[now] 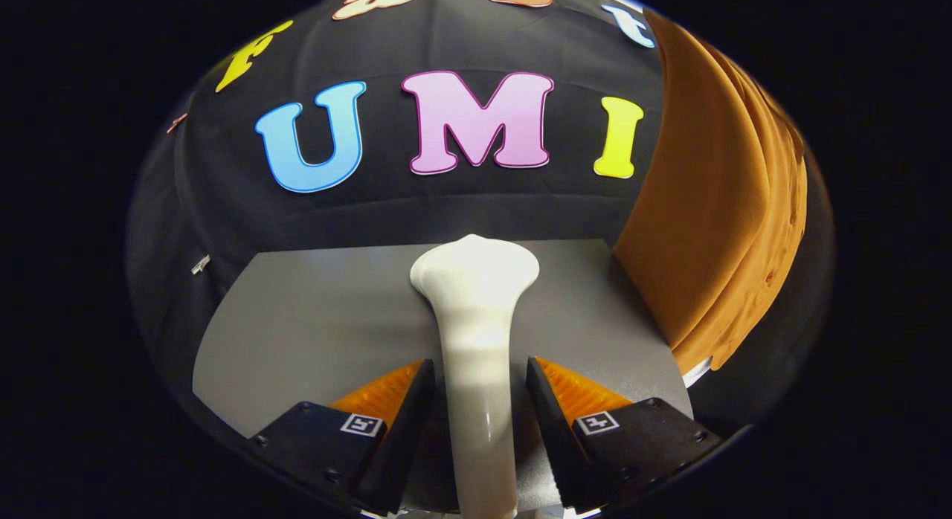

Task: Iron the clothes twice with a garment steamer, once on the left side and once on the right side.

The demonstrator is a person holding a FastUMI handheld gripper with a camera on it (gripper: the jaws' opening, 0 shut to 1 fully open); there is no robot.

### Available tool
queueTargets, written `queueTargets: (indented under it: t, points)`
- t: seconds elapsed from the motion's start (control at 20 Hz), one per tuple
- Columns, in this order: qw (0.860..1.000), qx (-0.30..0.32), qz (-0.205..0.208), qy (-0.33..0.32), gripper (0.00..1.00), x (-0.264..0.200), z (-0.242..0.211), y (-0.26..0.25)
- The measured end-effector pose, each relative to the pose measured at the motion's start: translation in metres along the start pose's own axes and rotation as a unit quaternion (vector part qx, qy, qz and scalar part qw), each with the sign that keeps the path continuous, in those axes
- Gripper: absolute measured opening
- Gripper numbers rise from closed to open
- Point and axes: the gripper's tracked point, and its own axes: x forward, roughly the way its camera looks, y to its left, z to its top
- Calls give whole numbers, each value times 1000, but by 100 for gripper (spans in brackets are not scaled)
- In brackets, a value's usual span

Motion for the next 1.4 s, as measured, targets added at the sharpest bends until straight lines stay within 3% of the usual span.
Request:
queueTargets:
  t: [0.05, 0.2, 0.3, 0.65, 0.85, 1.4]
  points:
    - [1000, 4, -4, 3, 78, 0, 1, -2]
    - [1000, 7, 7, -2, 50, -2, 6, 2]
    - [1000, 10, 15, -4, 42, 0, 3, 2]
    - [997, -14, 27, -76, 42, -27, 21, 8]
    - [994, 4, 25, -106, 32, -51, 29, 2]
    - [984, 17, 0, -176, 32, -160, -4, 6]
